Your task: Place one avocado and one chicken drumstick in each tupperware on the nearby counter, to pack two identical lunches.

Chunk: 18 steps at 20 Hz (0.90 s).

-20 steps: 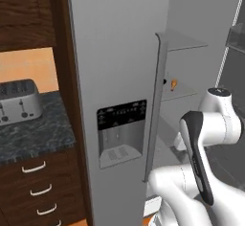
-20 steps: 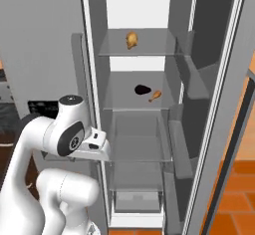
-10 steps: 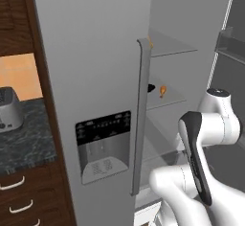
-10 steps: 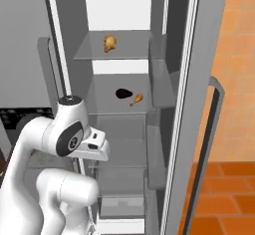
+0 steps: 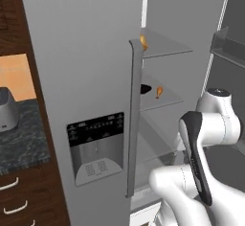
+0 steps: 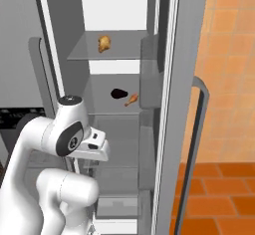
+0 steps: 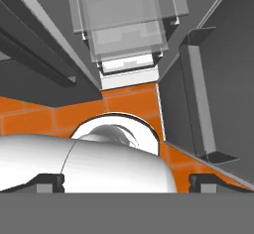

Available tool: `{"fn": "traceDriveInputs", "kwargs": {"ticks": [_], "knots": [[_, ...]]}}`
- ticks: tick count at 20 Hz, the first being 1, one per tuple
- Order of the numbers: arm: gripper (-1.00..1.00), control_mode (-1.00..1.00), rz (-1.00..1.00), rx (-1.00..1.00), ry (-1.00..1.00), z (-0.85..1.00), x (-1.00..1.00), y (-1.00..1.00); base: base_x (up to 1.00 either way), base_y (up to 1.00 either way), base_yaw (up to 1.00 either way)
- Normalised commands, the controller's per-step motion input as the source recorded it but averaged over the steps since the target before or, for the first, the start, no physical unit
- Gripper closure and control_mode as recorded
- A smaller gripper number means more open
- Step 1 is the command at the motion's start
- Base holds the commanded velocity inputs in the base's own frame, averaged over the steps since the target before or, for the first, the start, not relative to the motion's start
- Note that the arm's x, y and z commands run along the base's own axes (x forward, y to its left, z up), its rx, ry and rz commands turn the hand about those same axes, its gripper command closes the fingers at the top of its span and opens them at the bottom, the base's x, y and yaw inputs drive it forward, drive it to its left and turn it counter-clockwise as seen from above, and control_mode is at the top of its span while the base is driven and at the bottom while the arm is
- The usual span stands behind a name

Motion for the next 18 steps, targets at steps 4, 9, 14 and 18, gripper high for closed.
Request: {"fn": "traceDriveInputs", "kwargs": {"ticks": [4, 9, 14, 18], "knots": [[-1.0, 1.0, 0.0, 0.0, 0.0, 0.0, 0.0, 0.0, 0.03, -0.31, 0.07], [-1.0, 1.0, 0.0, 0.0, 0.0, 0.0, 0.0, 0.0, 0.01, -0.03, 0.03], [-1.0, -1.0, 0.02, 0.0, -0.04, 0.02, 0.0, 0.0, 0.0, 0.01, 0.0], [-1.0, -1.0, 0.17, 0.0, -0.33, 0.08, 0.11, 0.05, 0.0, 0.0, 0.0]]}}
